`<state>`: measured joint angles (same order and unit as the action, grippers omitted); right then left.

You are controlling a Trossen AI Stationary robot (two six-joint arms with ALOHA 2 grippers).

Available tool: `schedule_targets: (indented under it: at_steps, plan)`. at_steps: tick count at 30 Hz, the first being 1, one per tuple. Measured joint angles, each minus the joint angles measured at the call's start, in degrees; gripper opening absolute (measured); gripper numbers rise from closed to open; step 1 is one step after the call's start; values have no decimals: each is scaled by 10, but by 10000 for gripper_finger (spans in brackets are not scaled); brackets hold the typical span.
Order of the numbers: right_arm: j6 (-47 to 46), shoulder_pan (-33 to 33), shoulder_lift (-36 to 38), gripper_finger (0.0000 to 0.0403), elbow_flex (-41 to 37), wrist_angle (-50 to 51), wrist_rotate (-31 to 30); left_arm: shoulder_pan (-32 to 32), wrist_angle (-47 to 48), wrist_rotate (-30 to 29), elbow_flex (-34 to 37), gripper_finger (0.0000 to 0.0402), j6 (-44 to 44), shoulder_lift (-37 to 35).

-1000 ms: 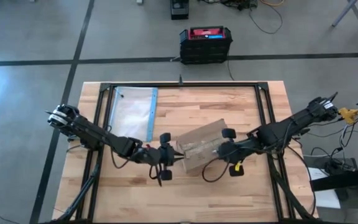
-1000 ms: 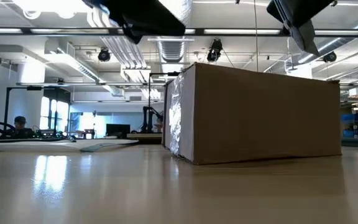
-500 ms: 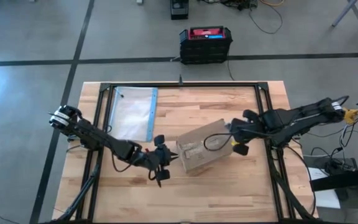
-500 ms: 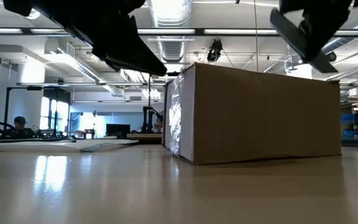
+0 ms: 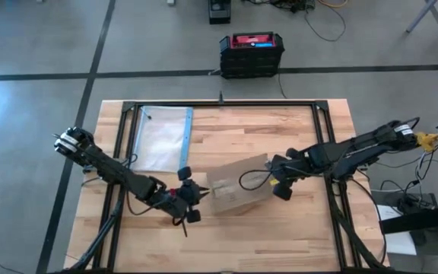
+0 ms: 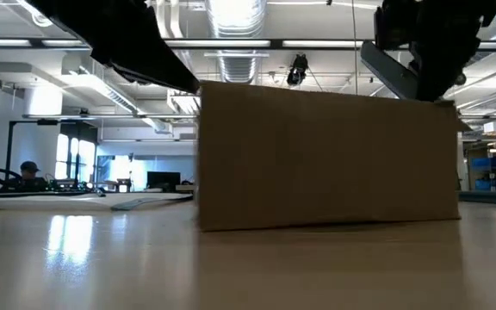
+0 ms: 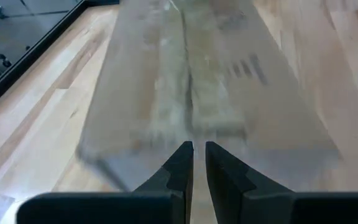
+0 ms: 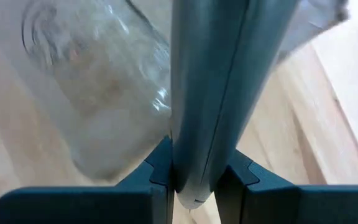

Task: Pack items into zip bag
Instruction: Open the brown box using the silver cutter blade

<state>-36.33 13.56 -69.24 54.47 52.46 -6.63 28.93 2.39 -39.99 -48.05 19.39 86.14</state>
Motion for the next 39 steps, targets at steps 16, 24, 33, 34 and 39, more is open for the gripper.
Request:
schedule_targets:
  at_steps: [16, 24, 33, 34, 39]
  plan:
    - [110, 14, 9, 53, 36, -62, -9, 0, 18, 72, 20, 124, -37, -119]
    - [211, 14, 6, 53, 52, -210, 1, -2, -176, 109, 158, 172, -40, -135]
    - [347, 9, -72, 53, 48, -452, 56, -7, -328, 105, 223, 173, -67, -104]
    - [354, 6, -86, 53, 49, -470, 56, -7, -327, 104, 222, 170, -71, -103]
    - [399, 2, -157, 53, 52, -569, 61, -8, -321, 104, 215, 160, -79, -96]
